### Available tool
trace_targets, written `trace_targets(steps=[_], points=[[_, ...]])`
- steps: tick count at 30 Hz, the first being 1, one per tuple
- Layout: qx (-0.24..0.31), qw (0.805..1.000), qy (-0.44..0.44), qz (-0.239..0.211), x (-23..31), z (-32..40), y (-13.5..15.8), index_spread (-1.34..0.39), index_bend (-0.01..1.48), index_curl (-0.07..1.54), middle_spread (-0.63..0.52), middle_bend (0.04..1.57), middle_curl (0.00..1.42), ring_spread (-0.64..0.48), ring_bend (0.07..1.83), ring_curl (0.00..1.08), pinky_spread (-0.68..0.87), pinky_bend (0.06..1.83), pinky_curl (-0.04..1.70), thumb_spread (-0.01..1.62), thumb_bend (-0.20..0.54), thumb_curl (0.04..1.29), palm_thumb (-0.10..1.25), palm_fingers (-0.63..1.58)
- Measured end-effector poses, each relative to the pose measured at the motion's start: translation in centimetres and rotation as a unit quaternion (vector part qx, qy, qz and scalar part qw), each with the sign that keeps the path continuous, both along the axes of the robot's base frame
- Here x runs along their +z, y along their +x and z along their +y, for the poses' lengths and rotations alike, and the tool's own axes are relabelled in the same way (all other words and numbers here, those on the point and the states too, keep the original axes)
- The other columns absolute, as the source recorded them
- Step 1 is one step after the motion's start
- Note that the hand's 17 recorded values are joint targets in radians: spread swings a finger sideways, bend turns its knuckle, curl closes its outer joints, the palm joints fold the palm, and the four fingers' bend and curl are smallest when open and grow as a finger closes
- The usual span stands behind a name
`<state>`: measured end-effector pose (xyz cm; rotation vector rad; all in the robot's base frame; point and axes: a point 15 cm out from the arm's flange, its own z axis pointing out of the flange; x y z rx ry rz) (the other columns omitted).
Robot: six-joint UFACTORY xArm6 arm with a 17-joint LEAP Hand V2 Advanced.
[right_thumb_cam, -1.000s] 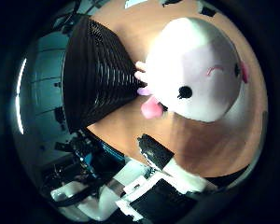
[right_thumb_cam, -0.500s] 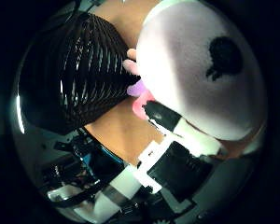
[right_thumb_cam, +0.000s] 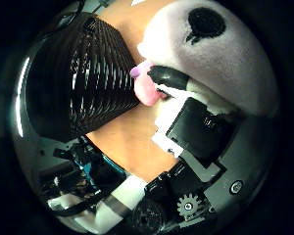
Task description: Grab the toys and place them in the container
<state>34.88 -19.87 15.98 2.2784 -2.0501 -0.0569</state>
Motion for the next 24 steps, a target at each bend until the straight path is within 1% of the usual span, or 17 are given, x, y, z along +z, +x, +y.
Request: trace_targets(steps=[4, 6, 8, 14, 18, 24], points=[[-0.001, 1.0, -0.001, -0.001, 0.6, 0.0, -0.1, -0.36, 0.99, 0.93, -0.23, 1.2, 0.91, -0.24, 1.38, 0.71, -0.22, 1.26, 0.83, 1.0, -0.005, 0.45, 1.03, 1.09], [-0.002, 1.0, 0.002, 0.009, 1.0, 0.2, -0.7, -0.34, 1.0, 0.94, -0.22, 1.21, 0.92, -0.23, 1.39, 0.72, -0.21, 1.27, 0.86, 1.01, -0.008, 0.47, 1.05, 1.08], [-0.004, 1.0, 0.0, 0.01, 2.3, 0.0, -1.0, -0.33, 1.0, 0.95, -0.21, 1.23, 0.92, -0.23, 1.4, 0.73, -0.2, 1.26, 0.9, 1.01, -0.008, 0.5, 1.07, 1.07], [-0.016, 1.0, -0.016, -0.013, 8.5, -1.0, -1.1, -0.31, 1.0, 0.98, -0.19, 1.24, 0.91, -0.22, 1.4, 0.75, -0.2, 1.23, 0.96, 1.02, -0.014, 0.54, 1.08, 1.06], [-0.021, 0.999, -0.025, -0.029, 13.7, -1.1, -0.9, -0.3, 0.99, 0.99, -0.18, 1.25, 0.91, -0.22, 1.39, 0.76, -0.2, 1.22, 1.01, 1.03, -0.013, 0.57, 1.08, 1.06], [-0.006, 0.997, -0.035, -0.061, 20.8, 0.8, 0.0, -0.3, 0.97, 1.01, -0.18, 1.25, 0.91, -0.23, 1.39, 0.77, -0.2, 1.19, 1.05, 1.04, -0.014, 0.59, 1.07, 1.06]])
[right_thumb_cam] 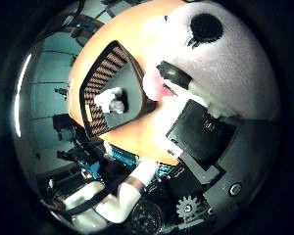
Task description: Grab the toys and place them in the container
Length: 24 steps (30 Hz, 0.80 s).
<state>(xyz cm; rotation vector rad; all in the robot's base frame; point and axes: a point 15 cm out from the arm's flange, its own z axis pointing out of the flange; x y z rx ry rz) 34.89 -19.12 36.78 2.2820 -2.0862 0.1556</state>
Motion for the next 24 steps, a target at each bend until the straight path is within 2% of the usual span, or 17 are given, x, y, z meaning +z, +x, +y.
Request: trace_targets(steps=[8, 24], points=[[0.028, 0.999, -0.006, -0.038, 7.0, 4.7, 1.0, -0.3, 0.96, 1.02, -0.18, 1.25, 0.9, -0.23, 1.38, 0.79, -0.21, 1.16, 1.09, 1.04, -0.014, 0.61, 1.07, 1.07], [0.119, 0.991, 0.014, -0.058, 10.8, 20.0, 2.4, -0.32, 0.92, 1.05, -0.19, 1.24, 0.91, -0.23, 1.36, 0.8, -0.22, 1.14, 1.12, 1.04, -0.014, 0.64, 1.06, 1.07]])
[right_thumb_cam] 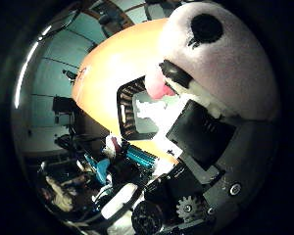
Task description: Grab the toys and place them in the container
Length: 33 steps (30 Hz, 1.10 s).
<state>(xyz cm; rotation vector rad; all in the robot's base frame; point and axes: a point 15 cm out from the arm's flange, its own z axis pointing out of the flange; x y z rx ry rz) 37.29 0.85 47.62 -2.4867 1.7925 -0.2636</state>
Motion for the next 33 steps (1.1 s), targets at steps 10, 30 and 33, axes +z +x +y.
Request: trace_targets(steps=[10, 30, 33], points=[[0.05, 0.999, 0.01, 0.003, -0.5, 8.3, -0.3, -0.32, 0.91, 1.06, -0.19, 1.23, 0.91, -0.23, 1.36, 0.81, -0.22, 1.14, 1.13, 1.05, -0.014, 0.64, 1.04, 1.07], [0.06, 0.998, 0.021, -0.027, -0.4, 10.4, 0.9, -0.46, 0.25, 0.82, -0.27, 0.83, 0.73, -0.27, 1.1, 0.62, -0.43, 0.89, 0.85, 1.12, -0.027, 0.37, 0.73, 0.56], [0.061, 0.998, 0.016, -0.014, -0.8, 10.2, 0.4, -0.49, 0.26, 0.74, -0.23, 0.65, 0.65, -0.22, 0.96, 0.57, -0.27, 0.78, 0.83, 1.1, -0.032, 0.35, 0.67, 0.25]])
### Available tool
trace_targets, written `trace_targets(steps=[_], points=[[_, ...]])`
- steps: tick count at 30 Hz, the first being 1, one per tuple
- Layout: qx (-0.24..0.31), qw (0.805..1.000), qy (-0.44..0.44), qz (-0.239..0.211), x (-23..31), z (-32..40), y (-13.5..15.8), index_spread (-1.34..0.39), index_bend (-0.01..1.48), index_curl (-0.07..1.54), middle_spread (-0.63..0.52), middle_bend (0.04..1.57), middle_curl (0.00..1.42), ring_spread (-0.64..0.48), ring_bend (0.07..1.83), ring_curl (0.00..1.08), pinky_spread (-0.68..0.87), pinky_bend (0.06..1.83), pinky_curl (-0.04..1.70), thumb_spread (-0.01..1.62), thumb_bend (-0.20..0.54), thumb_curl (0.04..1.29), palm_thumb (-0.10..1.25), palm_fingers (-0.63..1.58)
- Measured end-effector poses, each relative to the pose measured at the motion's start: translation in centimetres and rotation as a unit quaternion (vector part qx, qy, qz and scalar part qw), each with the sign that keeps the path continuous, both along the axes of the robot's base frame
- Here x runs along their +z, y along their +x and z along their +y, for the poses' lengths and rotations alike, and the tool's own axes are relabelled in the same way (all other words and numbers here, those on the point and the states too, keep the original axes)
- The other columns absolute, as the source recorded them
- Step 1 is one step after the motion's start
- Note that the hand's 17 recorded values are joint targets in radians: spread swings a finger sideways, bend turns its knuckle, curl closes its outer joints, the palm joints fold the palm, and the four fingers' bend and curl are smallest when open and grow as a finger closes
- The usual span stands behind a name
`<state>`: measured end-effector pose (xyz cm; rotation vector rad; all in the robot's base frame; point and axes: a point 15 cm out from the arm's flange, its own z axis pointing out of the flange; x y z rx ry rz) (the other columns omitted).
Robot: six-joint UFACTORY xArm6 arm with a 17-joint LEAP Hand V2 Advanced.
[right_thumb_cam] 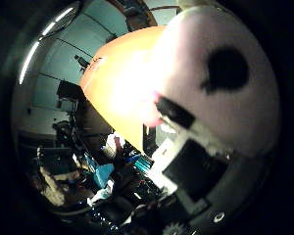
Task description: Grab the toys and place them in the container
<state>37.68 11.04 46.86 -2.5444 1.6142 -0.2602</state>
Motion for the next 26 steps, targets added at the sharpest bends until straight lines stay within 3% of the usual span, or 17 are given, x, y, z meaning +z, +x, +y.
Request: trace_targets(steps=[5, 8, 13, 26], points=[[0.009, 0.998, -0.024, 0.052, -1.4, -1.1, -2.1, -0.47, 0.22, 0.57, -0.08, 0.41, 0.5, -0.02, 0.65, 0.42, 0.19, 0.62, 0.71, 1.07, -0.033, 0.31, 0.59, 0.02], [0.016, 0.998, -0.029, 0.059, -1.6, -1.3, -2.3, -0.47, 0.18, 0.48, -0.03, 0.31, 0.42, 0.1, 0.54, 0.35, 0.36, 0.55, 0.61, 1.04, -0.032, 0.3, 0.53, 0.03], [0.018, 0.998, -0.028, 0.059, -1.5, -1.3, -2.4, -0.46, 0.16, 0.38, 0.01, 0.25, 0.37, 0.16, 0.46, 0.3, 0.44, 0.5, 0.51, 1.01, -0.03, 0.29, 0.49, 0.06], [0.022, 0.997, -0.024, 0.07, -1.4, -1.0, -3.1, -0.44, 0.16, 0.29, 0.01, 0.2, 0.34, 0.18, 0.38, 0.25, 0.44, 0.45, 0.38, 1.01, -0.027, 0.28, 0.47, 0.13]])
